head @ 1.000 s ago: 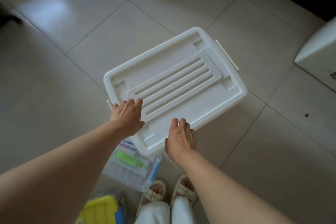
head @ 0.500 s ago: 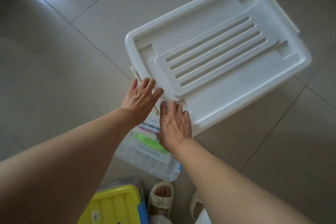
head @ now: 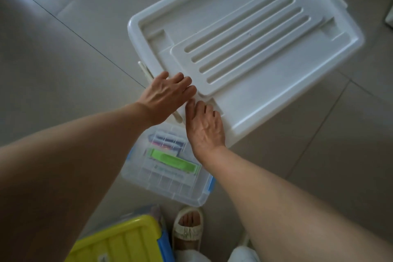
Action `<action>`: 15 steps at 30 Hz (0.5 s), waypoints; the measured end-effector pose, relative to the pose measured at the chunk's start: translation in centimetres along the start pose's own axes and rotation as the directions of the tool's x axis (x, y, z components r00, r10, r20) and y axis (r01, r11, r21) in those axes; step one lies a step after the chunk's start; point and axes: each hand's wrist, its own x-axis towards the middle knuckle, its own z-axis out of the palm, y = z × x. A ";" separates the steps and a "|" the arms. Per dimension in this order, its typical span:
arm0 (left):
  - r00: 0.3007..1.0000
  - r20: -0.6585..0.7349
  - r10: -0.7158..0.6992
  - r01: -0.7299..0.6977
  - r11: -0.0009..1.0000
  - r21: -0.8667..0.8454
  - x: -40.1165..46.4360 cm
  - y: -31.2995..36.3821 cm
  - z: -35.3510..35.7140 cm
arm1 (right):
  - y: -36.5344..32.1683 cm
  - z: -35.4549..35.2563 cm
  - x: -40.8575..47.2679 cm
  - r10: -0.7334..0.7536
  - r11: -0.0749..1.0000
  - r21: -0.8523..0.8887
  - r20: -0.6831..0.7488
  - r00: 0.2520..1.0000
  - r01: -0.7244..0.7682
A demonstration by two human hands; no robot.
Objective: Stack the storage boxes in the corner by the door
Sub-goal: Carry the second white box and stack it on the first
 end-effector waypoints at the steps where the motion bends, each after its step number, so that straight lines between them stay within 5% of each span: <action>1: 1.000 0.003 0.007 -0.007 1.000 -0.002 0.3 0.3 -0.5 | 0.5 -0.3 -0.3 0.001 1.000 0.003 0.008 1.000 -0.001; 6: 0.999 0.043 0.020 -0.019 1.000 -0.022 2.8 3.6 -3.8 | 5.1 -2.9 -2.6 -0.016 0.998 -0.066 -0.007 1.000 0.016; 15: 0.973 0.230 -0.018 0.054 0.987 -0.151 9.9 13.8 -10.4 | 17.9 -7.4 -7.2 -0.044 0.991 -0.114 0.187 0.981 0.066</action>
